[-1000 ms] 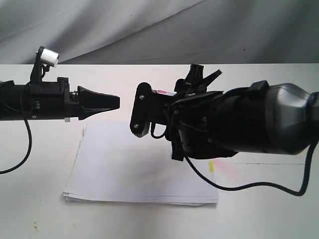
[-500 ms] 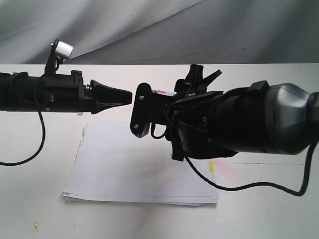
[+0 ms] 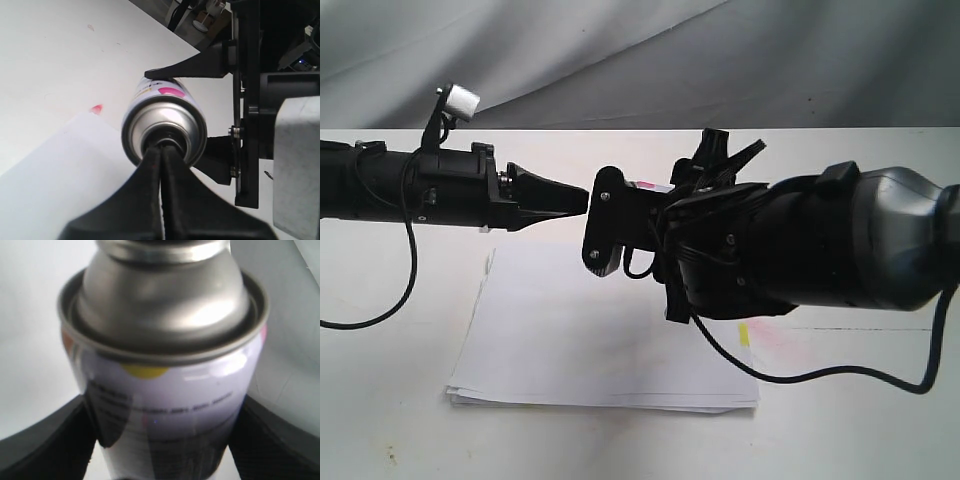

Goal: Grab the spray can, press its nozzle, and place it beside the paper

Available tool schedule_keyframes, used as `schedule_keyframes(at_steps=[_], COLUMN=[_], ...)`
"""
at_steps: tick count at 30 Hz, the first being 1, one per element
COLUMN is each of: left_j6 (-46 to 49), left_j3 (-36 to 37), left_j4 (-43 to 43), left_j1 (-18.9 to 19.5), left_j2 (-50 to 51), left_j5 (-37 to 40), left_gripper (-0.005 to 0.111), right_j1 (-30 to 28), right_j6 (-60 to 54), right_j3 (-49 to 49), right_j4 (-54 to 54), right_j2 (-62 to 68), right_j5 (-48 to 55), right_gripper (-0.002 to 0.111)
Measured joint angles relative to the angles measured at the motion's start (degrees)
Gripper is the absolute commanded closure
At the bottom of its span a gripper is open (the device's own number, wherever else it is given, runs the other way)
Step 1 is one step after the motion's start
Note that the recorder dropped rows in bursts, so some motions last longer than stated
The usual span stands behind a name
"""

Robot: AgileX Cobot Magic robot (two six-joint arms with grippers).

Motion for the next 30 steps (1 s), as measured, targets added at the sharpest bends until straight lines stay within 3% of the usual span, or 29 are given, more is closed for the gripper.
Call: schedule_keyframes(at_steps=[17,30], left_j6=[-0.1,-0.1], left_j3=[0.0,0.0], left_j4=[0.0,-1.14], left_j1=[-0.1,-3.53], left_j2=[0.0,0.01], left_j5=[-1.03,-5.44], left_gripper=[0.107,0.107], right_j1=[0.0,0.0], right_j6=[-0.8,-1.52], right_j3=[0.0,0.26], right_j4=[0.0,0.93], right_j2=[0.0,0.0], right_j5=[-0.95,-0.17], right_gripper=[0.108,0.108])
